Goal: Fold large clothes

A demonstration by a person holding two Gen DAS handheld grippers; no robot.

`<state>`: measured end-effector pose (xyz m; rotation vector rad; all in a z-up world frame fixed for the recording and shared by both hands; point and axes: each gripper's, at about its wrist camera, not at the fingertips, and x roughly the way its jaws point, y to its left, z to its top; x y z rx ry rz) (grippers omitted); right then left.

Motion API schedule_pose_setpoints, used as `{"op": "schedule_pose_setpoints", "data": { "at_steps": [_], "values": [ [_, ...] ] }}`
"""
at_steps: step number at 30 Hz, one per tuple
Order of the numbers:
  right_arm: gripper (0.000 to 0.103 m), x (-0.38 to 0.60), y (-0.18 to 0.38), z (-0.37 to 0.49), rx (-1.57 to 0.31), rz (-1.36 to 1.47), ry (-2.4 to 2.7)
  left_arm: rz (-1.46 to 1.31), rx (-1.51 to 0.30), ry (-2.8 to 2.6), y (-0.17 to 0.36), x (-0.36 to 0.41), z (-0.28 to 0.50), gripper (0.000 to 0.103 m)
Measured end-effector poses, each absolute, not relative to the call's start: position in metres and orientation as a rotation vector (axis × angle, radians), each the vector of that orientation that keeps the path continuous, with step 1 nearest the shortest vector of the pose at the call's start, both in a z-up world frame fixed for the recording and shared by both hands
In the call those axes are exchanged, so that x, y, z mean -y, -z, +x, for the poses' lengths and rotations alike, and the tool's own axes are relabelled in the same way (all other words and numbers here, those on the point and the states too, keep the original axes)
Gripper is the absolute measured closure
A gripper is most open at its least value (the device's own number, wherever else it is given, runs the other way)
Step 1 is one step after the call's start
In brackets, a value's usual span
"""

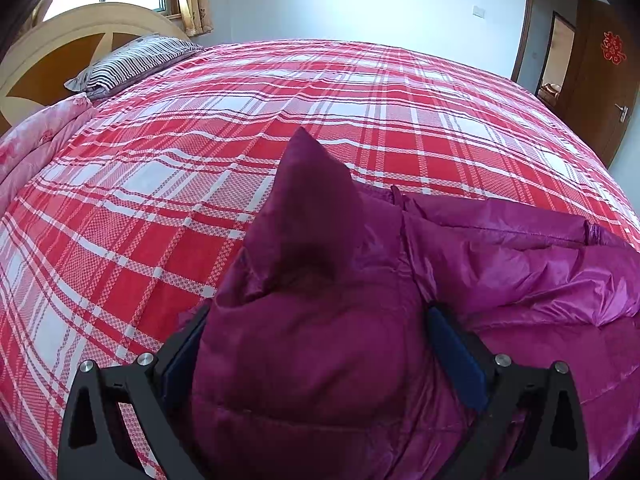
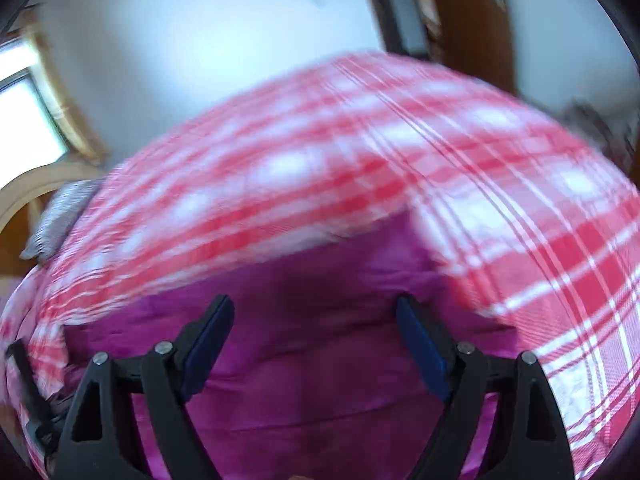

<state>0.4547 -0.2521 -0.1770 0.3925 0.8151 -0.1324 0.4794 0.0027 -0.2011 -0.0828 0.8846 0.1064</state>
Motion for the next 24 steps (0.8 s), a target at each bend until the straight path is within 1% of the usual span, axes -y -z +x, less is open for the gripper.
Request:
{"op": "schedule_pose_setpoints", "data": {
  "at_steps": [2, 4, 8, 11, 20, 24],
  "values": [
    [0.016, 0.260, 0.194, 0.456, -0.814, 0.416, 0.105, -0.081, -0.885, -0.108, 0.201, -0.002, 0.480, 0.001],
    [0.012, 0.259, 0.196, 0.457, -0.804, 0.413, 0.102, -0.081, -0.886, -0.108, 0.201, -0.002, 0.480, 0.001],
    [0.005, 0.246, 0.198, 0.467, -0.840, 0.331, 0.127, -0.080, -0.886, -0.109, 0.201, -0.001, 0.480, 0.001],
    [0.002, 0.243, 0.202, 0.468, -0.860, 0.290, 0.145, -0.079, -0.886, -0.109, 0.202, -0.002, 0.480, 0.001],
    [0.002, 0.238, 0.202, 0.467, -0.870, 0.240, 0.176, -0.071, -0.887, -0.114, 0.203, -0.001, 0.480, 0.001],
    [0.007, 0.226, 0.186, 0.455, -0.861, 0.209, 0.199, -0.076, -0.888, -0.113, 0.203, -0.001, 0.480, 0.001]
  ]
}}
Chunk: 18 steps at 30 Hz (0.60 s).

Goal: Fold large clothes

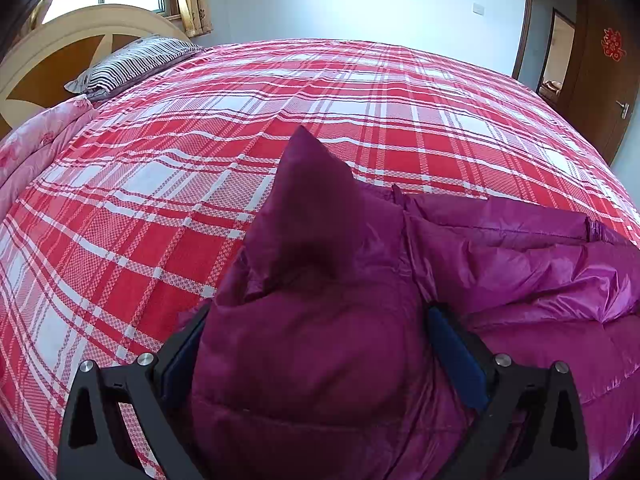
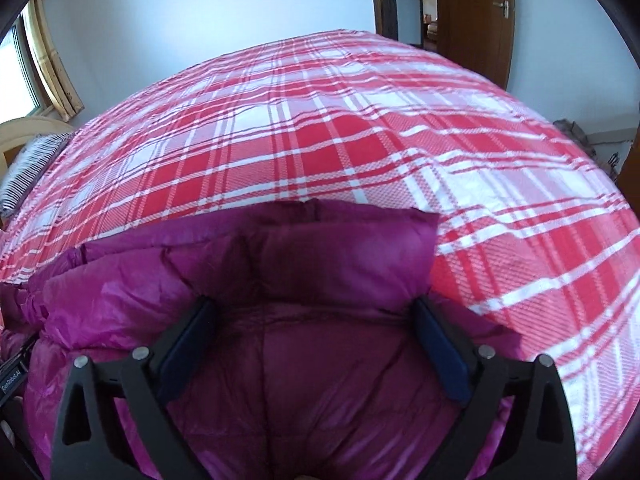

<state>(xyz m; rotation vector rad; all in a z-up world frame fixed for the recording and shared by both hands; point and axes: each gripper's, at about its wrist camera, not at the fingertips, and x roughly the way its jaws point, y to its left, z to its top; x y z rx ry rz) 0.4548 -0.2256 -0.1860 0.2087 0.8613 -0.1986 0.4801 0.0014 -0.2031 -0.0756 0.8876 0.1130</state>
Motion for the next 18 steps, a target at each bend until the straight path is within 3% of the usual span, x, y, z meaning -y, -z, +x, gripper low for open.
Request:
{"op": "schedule_pose_setpoints", "data": {
  "at_steps": [5, 9, 14, 18],
  "values": [
    [0.006, 0.174, 0.154, 0.413, -0.749, 0.225, 0.005, -0.086, -0.890, -0.107, 0.202, -0.003, 0.480, 0.001],
    [0.006, 0.133, 0.174, 0.401, -0.780, 0.147, -0.038, -0.140, -0.898, -0.052, 0.193, -0.012, 0.469, 0.001],
    [0.006, 0.119, 0.197, 0.405, -0.808, 0.027, 0.023, -0.263, -0.791, 0.077, 0.158, -0.046, 0.398, 0.001],
    [0.005, 0.125, 0.201, 0.407, -0.796, 0.057, 0.025, -0.352, -0.805, 0.122, 0.170, -0.074, 0.349, 0.001]
  ]
}}
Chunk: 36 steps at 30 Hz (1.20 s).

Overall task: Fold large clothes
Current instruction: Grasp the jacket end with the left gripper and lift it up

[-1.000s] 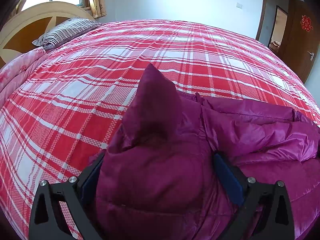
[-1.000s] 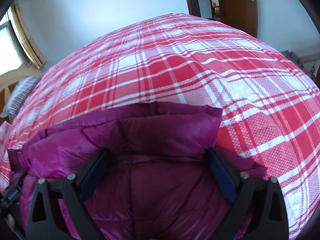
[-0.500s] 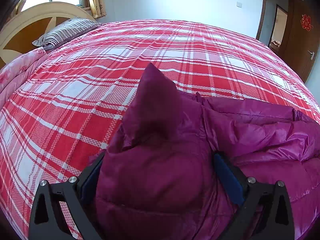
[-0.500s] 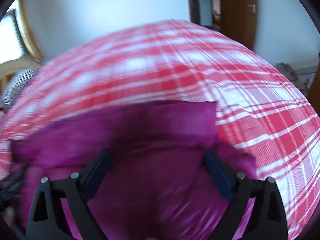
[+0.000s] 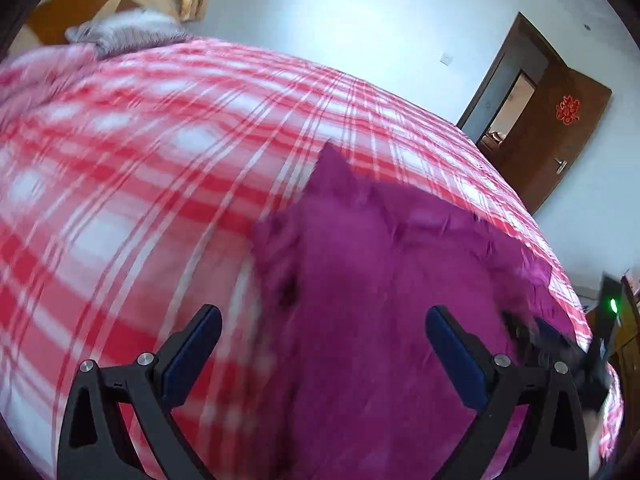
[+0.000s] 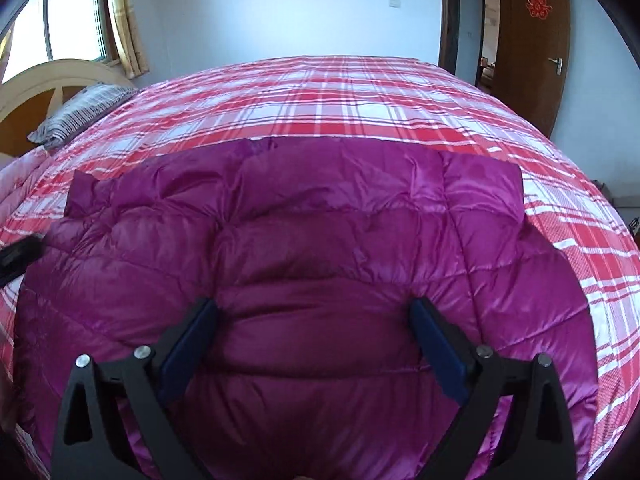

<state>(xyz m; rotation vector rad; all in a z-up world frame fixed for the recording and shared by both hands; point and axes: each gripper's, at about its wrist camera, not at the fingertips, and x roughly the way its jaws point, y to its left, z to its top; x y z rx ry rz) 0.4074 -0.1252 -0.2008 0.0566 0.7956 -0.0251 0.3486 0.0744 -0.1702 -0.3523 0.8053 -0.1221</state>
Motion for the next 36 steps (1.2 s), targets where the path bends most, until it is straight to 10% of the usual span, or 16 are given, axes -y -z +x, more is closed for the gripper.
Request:
{"op": "schedule_pose_setpoints", "data": {
  "at_steps": [10, 15, 36],
  "values": [
    [0.002, 0.117, 0.204, 0.405, -0.826, 0.004, 0.063, -0.423, -0.831, 0.245, 0.195, -0.067, 0.324, 0.005],
    [0.002, 0.118, 0.204, 0.404, -0.818, 0.011, 0.065, -0.505, -0.835, 0.347, 0.199, -0.066, 0.326, 0.086],
    [0.001, 0.156, 0.185, 0.377, -0.797, 0.177, -0.038, -0.251, -0.533, 0.665, 0.046, 0.075, 0.296, 0.089]
  ]
}}
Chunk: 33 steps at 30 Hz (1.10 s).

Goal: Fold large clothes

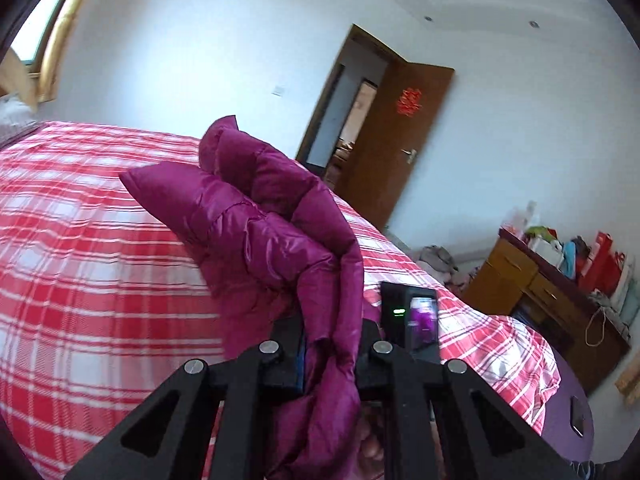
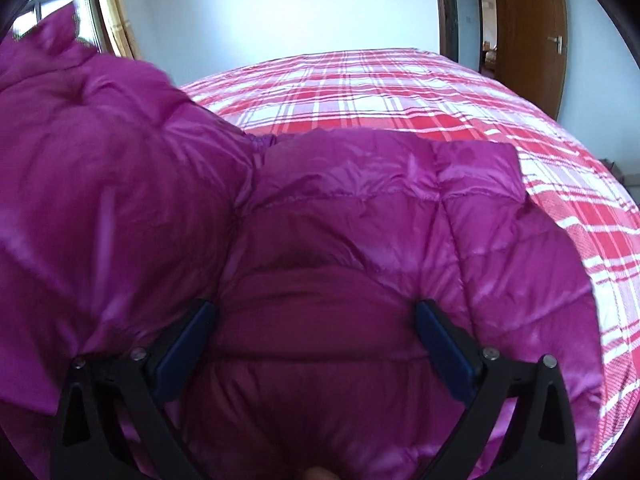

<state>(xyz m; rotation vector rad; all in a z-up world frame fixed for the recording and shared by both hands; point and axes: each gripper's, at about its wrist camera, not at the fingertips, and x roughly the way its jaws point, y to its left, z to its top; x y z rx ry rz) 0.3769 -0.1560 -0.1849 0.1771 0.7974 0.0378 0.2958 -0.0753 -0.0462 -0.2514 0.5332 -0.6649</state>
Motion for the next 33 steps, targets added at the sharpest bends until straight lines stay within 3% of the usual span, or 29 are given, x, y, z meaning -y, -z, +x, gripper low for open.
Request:
{"op": "schedule_pose_setpoints", "data": {
  "at_steps": [8, 11, 19, 22, 24, 25, 28, 30, 32, 33],
  "values": [
    [0.001, 0.269, 0.141, 0.334, -0.635, 0.500, -0.045, -0.088, -0.556, 0.746, 0.070, 0.175, 0.299, 0.089],
    [0.007, 0.311, 0.123, 0.333, -0.593, 0.657, -0.178, 0.001, -0.558, 0.738, 0.087, 0.204, 0.296, 0.089],
    [0.010, 0.320, 0.108, 0.355, -0.674, 0.626, -0.393, 0.098, -0.579, 0.753, 0.133, 0.237, 0.298, 0.089],
    [0.026, 0.302, 0.122, 0.373, -0.782, 0.511, -0.359, 0.147, -0.573, 0.725, 0.136, 0.243, 0.295, 0.086],
    [0.071, 0.300, 0.130, 0.380, -0.820, 0.462, -0.312, 0.163, -0.559, 0.707, 0.129, 0.242, 0.288, 0.080],
    [0.077, 0.302, 0.133, 0.382, -0.829, 0.454, -0.287, 0.179, -0.541, 0.713, 0.123, 0.237, 0.280, 0.078],
    [0.079, 0.317, 0.142, 0.376, -0.828, 0.485, -0.264, 0.198, -0.460, 0.738, 0.103, 0.214, 0.255, 0.060],
    [0.079, 0.322, 0.148, 0.374, -0.838, 0.479, -0.241, 0.155, -0.389, 0.750, 0.091, 0.190, 0.244, 0.024],
    [0.079, 0.325, 0.152, 0.372, -0.846, 0.453, -0.197, 0.097, -0.313, 0.718, 0.079, 0.162, 0.244, 0.012],
    [0.079, 0.327, 0.153, 0.371, -0.848, 0.454, -0.189, 0.075, -0.299, 0.696, 0.076, 0.150, 0.249, 0.011]
  ]
}}
